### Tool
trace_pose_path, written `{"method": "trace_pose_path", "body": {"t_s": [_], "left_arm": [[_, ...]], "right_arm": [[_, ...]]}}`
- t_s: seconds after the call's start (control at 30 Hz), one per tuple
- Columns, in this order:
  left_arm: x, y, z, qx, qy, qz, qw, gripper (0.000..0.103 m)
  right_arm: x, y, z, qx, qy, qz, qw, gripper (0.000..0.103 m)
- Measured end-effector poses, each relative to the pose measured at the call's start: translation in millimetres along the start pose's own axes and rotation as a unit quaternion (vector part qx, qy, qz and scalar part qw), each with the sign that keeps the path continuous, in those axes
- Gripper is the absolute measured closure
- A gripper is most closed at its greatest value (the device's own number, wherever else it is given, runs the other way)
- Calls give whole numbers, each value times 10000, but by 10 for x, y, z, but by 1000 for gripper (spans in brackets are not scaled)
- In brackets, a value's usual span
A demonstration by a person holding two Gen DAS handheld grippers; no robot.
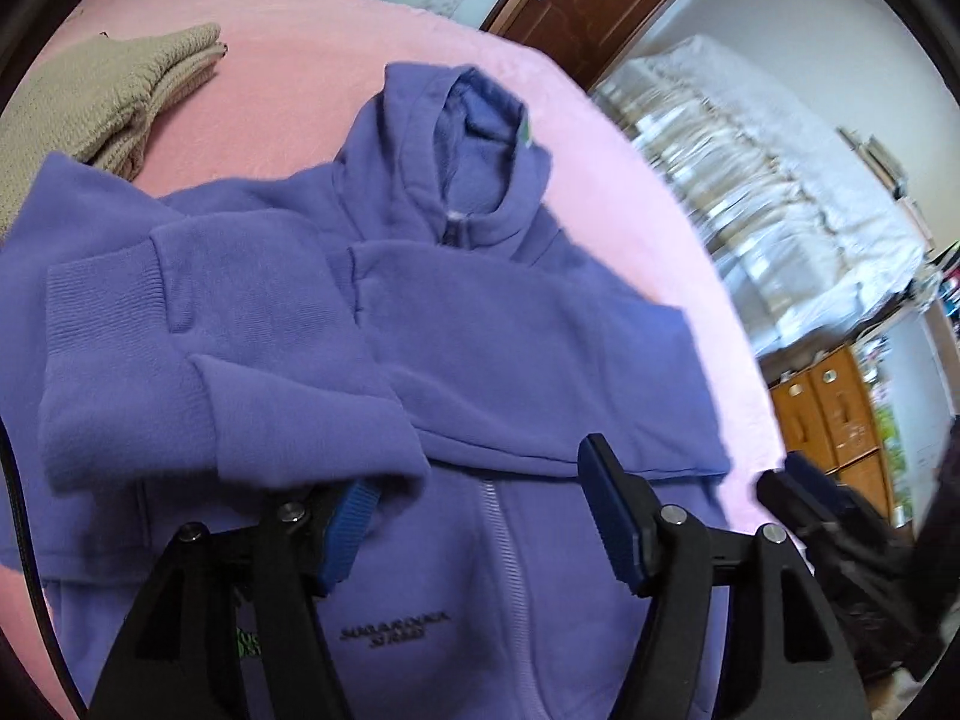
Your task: Fold large clothes
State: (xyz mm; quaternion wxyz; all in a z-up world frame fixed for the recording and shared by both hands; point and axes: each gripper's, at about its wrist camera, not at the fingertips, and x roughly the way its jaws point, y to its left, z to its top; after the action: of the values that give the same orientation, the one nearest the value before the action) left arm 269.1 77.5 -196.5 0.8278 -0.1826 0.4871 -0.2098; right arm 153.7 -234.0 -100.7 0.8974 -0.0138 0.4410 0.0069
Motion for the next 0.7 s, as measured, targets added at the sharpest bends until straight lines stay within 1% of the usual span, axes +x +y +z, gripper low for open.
{"method": "trace_pose_path", "body": {"t_s": [0.13,0.23,0.3,0.33,0.37,0.4,0.47,0.57,0.63,0.7], "left_arm": [[-296,26,-74,-97,-164,-200,9996,37],[-580,137,-195,-200,-371,-152,9990,37],[-763,247,-282,-258,-499,17,9984,36],[-845,318,-327,-303,-561,143,9979,32],[-948,434,-390,-410,-622,335,9967,25],[-1005,511,-431,-496,-659,484,9954,24],[-1117,704,-525,-666,-702,828,9919,24],[-1174,1010,-661,-924,-592,1280,9857,24],[-1162,1167,-731,-1072,-521,1440,9824,24],[-1131,1286,-758,-1199,-501,1517,9798,24]], "right_arm": [[-34,163,2,-270,-62,256,9993,36],[-68,379,7,-643,-183,405,9969,36],[-83,564,21,-939,-263,522,9939,36],[-82,650,38,-1066,-293,579,9922,36],[-83,751,49,-1215,-328,646,9899,36],[-84,869,61,-1391,-373,718,9870,36],[-91,1082,60,-1698,-470,822,9809,36],[-53,1403,51,-2114,-538,958,9712,36],[-3,1601,31,-2382,-544,1005,9645,36],[65,1760,-1,-2624,-525,971,9586,36]]}}
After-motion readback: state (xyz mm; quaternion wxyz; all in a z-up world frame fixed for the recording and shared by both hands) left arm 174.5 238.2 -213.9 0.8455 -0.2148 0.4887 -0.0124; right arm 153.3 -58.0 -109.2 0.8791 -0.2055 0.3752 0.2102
